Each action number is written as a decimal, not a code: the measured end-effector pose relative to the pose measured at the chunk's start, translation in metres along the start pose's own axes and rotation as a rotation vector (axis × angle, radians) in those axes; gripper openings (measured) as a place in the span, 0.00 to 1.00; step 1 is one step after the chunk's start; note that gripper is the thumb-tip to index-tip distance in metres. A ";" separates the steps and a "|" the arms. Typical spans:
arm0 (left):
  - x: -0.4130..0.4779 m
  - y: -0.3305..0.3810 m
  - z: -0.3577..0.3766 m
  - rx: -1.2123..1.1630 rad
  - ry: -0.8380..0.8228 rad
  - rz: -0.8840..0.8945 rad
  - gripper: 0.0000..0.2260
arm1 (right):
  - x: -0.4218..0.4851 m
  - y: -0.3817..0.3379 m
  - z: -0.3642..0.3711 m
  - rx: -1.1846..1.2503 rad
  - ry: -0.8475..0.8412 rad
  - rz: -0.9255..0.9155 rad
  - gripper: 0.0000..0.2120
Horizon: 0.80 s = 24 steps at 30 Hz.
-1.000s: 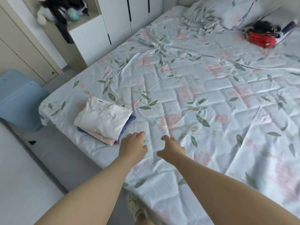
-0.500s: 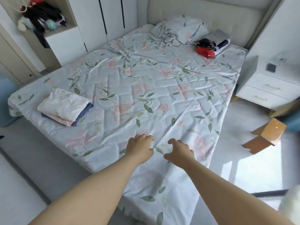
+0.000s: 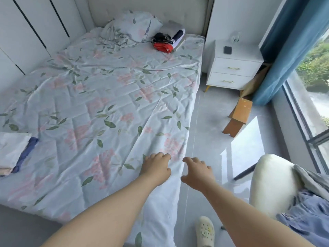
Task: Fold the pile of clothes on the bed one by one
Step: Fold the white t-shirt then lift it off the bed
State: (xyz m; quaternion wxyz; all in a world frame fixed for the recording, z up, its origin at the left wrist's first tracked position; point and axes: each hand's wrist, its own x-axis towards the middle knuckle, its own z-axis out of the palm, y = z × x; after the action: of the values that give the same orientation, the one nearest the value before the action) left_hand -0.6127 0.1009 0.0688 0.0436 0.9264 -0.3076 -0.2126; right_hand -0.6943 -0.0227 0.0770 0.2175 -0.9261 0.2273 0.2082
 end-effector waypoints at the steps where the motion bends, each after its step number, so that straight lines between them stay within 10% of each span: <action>1: 0.013 0.014 -0.001 0.003 0.007 -0.005 0.19 | 0.007 0.016 -0.008 -0.003 0.004 -0.005 0.28; 11: 0.131 0.145 -0.044 -0.010 0.056 -0.039 0.21 | 0.086 0.136 -0.115 -0.001 -0.030 0.013 0.28; 24: 0.346 0.115 -0.154 -0.044 0.194 -0.078 0.20 | 0.299 0.134 -0.256 0.054 0.062 -0.069 0.28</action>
State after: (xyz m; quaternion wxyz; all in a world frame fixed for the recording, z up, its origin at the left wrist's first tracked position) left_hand -0.3618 -0.2039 0.1057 0.0853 0.9528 -0.2607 -0.1301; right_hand -0.4474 -0.3560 0.1006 0.2421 -0.9333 0.2073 0.1656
